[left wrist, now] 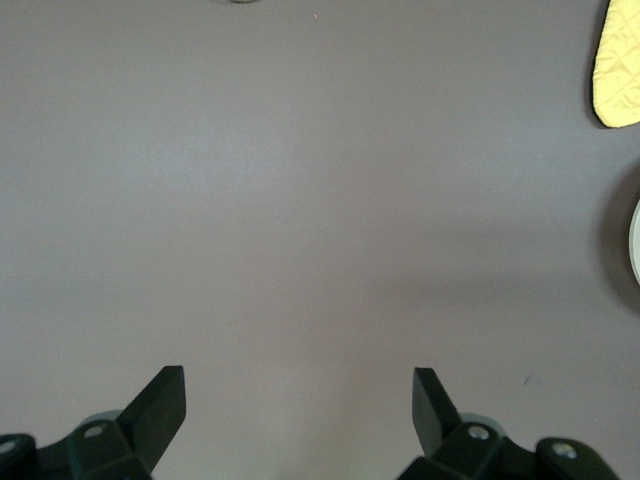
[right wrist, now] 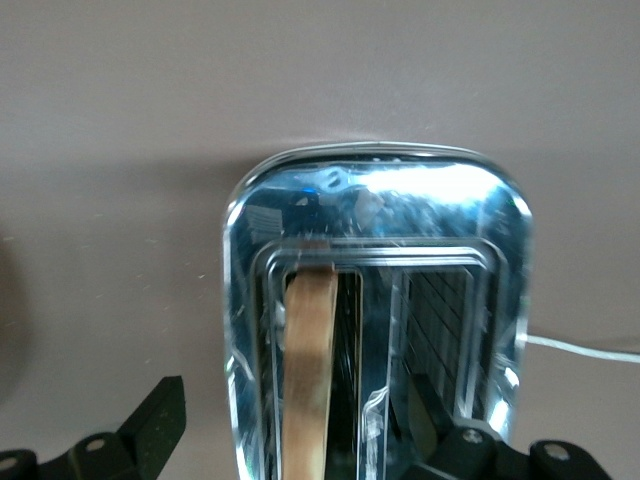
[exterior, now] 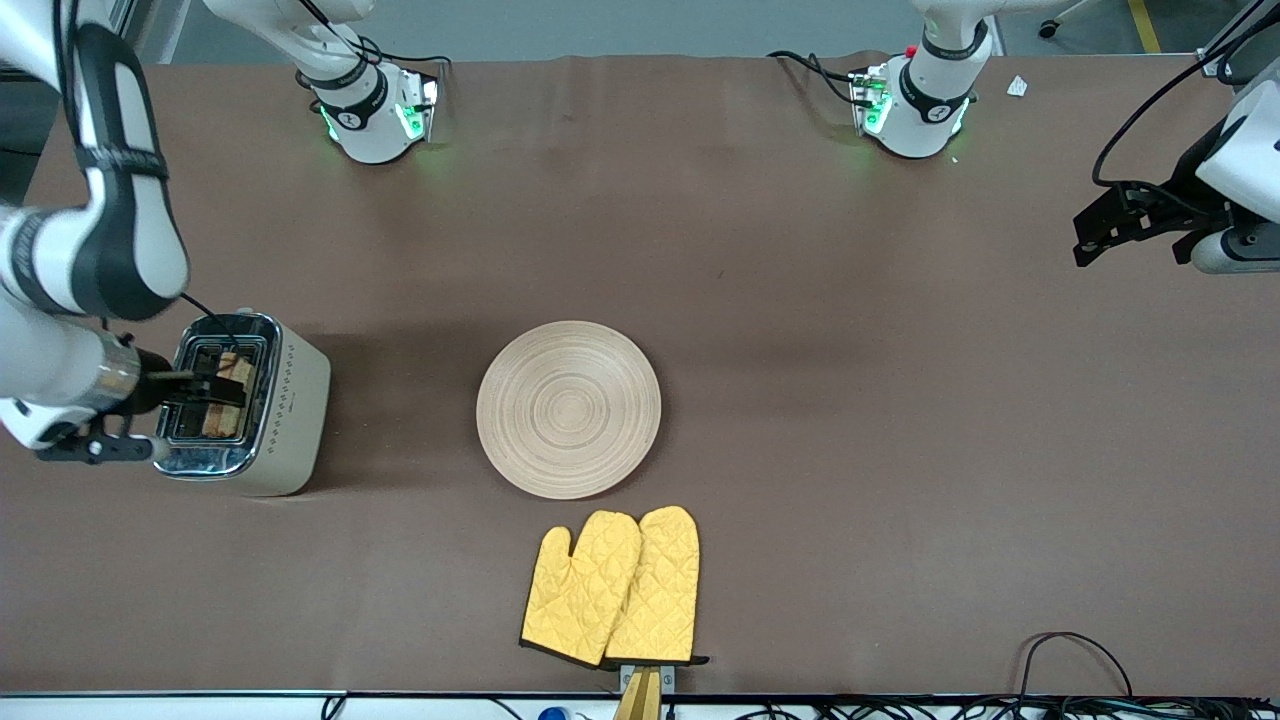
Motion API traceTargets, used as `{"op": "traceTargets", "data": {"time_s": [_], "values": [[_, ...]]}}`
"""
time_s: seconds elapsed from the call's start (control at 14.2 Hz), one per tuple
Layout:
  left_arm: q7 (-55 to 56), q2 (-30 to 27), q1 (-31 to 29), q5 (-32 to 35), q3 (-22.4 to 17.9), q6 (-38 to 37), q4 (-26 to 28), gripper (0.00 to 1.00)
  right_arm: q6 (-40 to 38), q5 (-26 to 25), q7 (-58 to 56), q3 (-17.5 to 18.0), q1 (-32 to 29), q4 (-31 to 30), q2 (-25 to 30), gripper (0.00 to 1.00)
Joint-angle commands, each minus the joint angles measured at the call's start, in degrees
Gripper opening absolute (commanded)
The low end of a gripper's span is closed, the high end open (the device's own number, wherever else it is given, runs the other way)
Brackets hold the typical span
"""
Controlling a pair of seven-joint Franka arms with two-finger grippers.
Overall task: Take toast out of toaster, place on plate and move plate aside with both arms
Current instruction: 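Grasp the toast slice with the right gripper and lift it out, then carry the toast with the right gripper over the wooden plate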
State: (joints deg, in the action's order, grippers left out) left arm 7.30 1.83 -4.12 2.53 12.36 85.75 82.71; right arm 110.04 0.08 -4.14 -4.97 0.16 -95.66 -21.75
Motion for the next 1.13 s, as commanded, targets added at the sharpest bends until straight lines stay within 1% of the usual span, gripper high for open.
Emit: {"op": "traceTargets", "data": {"time_s": [0.0, 0.07, 0.14, 0.28, 0.42, 0.57, 0.64, 0.78, 0.92, 0.99, 1.06], "values": [[-1.06, 0.37, -0.36, -0.25, 0.03, -1.02, -1.06, 1.0, 0.01, -0.6, -0.34, -0.04, -0.07, -0.14, -1.1, 0.64], [-0.97, 0.37, -0.36, -0.24, 0.03, -0.94, -1.06, 1.0, -0.52, -0.6, -0.51, -0.13, 0.11, -0.14, -1.02, 0.45], [-0.89, 0.37, -0.36, -0.16, 0.03, -1.02, -1.06, 1.0, -1.48, -0.6, -0.43, -0.04, 0.11, 0.47, -1.01, 0.32], [-0.62, 0.28, -0.27, -0.16, 0.03, -1.02, -1.06, 1.0, -2.19, -0.6, -0.34, -0.04, 0.02, 1.08, -0.93, 0.16], [-0.27, 0.19, -0.19, -0.07, 0.12, -1.02, -0.97, 1.0, -2.19, -0.6, -0.25, -0.04, 0.02, 1.18, -0.84, 0.05], [-0.27, 0.19, -0.19, -0.07, 0.12, -1.02, -0.97, 1.0, -3.24, -0.6, -0.34, -0.04, 0.28, 1.96, 0.12, 0.01], [-0.1, 0.19, -0.19, -0.07, 0.12, -1.02, -1.06, 1.0, -5.51, -0.6, -0.42, -0.04, 0.46, 3.36, 1.17, 0.01], [-0.18, 0.28, -0.19, -0.16, 0.12, -1.02, -1.06, 1.0, -12.53, 0.1, -0.16, 0.48, 0.72, 7.92, 3.2, 0.0], [-0.88, 0.1, -0.27, -0.59, 0.12, -1.02, -1.06, 1.0, -18.26, 0.19, 0.28, 2.23, 1.78, 15.03, 3.56, 0.01], [-0.62, 0.1, -0.27, -0.33, 0.03, -1.02, -1.06, 1.0, -19.76, 0.28, 0.36, 3.81, 1.86, 16.89, 3.56, 0.01], [-0.62, 0.19, -0.27, -0.24, 0.12, -0.94, -1.06, 1.0, -19.86, 0.36, 0.97, 6.17, 2.04, 17.08, 3.56, 0.01]]}}
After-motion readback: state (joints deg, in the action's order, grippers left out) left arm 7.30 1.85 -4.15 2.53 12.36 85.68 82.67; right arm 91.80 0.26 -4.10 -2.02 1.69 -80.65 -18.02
